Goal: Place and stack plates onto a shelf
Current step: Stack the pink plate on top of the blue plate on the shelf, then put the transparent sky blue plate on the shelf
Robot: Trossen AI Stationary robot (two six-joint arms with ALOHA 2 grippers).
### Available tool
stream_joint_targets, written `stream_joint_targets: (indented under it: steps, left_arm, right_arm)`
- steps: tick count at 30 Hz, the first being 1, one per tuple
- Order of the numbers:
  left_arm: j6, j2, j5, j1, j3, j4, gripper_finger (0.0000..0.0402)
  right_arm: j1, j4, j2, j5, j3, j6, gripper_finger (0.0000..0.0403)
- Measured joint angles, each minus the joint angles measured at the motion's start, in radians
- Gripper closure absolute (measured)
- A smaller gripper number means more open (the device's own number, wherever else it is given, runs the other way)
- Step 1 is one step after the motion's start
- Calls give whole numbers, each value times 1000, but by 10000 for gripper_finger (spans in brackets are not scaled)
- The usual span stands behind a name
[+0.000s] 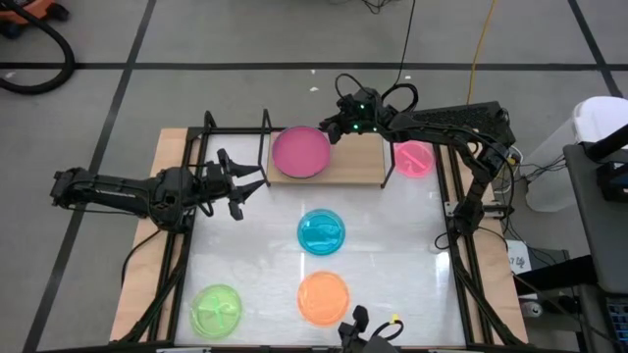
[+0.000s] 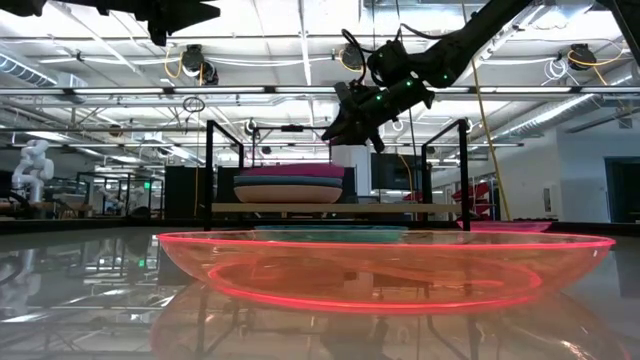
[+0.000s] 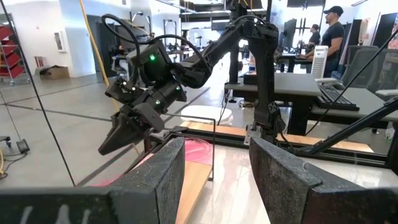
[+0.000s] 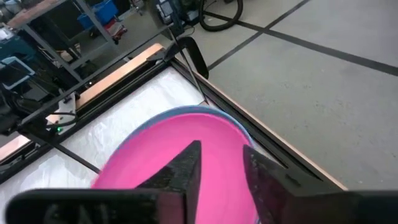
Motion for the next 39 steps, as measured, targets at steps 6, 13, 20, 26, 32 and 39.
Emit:
stream_joint_targets:
  steps: [6,13,20,26,32,39]
  left_arm:
    - [-3,0,0,0,0,0,215]
    - [-15,0,0,-6,0,-6,215]
    - [-31,0,0,-18,0,-8,215]
    - [-37,0,0,-19,0,-8,215]
    - [-34,0,0,-19,0,-6,215]
    - [-34,1,0,-19,0,2,215]
  right_arm:
    - [0,44,-24,-60,0,-3,264]
    - [34,43,-176,-108,-1,-99,262]
    - [110,-126,-404,-87,-1,-267,262]
    - [169,-402,-580,84,0,-403,262]
    - [222,-646,-670,196,0,-462,262]
    - [268,-690,-677,213,-55,-449,262]
